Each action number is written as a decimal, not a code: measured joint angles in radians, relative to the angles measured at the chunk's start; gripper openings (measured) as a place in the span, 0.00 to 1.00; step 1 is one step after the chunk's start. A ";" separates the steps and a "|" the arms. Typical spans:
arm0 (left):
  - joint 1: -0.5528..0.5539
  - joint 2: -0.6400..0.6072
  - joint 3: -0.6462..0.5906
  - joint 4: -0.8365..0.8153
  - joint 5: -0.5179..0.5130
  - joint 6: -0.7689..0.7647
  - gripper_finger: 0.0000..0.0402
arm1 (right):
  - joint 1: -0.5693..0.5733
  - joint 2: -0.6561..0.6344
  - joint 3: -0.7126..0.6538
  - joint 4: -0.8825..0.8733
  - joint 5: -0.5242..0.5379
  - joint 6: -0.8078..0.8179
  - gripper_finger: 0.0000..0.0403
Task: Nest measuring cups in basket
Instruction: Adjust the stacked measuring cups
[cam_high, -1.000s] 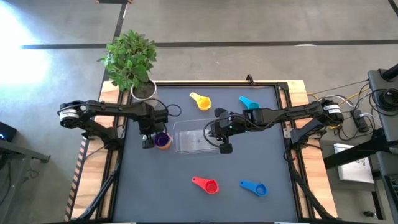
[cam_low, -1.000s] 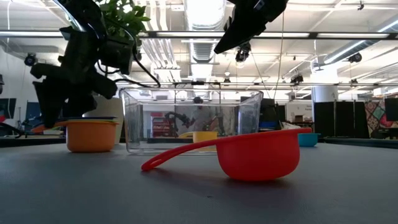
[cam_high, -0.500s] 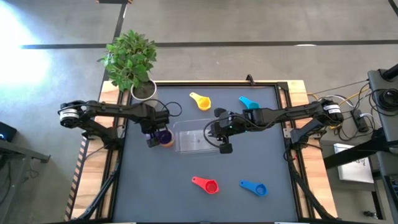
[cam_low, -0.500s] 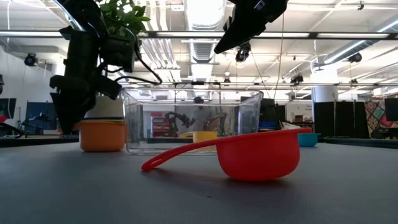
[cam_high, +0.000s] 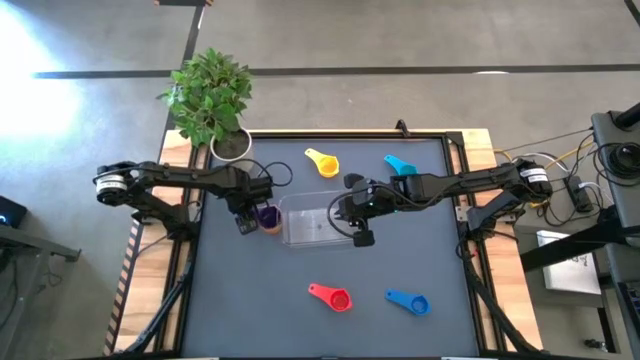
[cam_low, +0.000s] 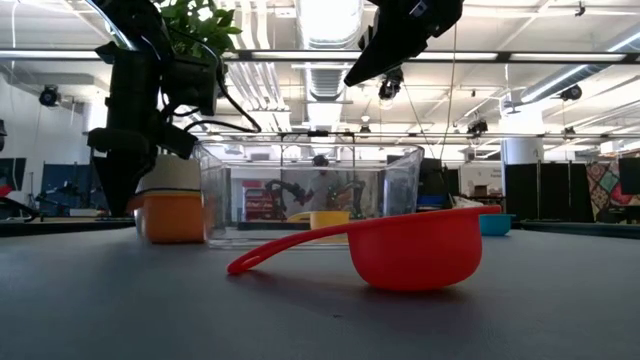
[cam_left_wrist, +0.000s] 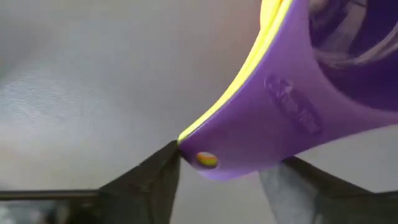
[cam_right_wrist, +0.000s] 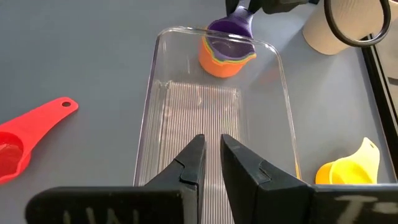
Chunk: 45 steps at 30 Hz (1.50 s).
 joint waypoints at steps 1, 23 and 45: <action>0.000 0.000 0.000 -0.001 0.000 0.000 0.40 | 0.000 0.000 0.000 0.000 0.000 0.000 0.10; -0.033 0.000 0.000 0.020 0.049 -0.028 0.01 | 0.000 0.000 0.000 -0.015 0.000 -0.008 0.10; -0.717 -0.007 0.000 -0.069 -0.405 -0.799 0.00 | 0.000 0.000 0.000 -0.002 0.000 -0.008 0.10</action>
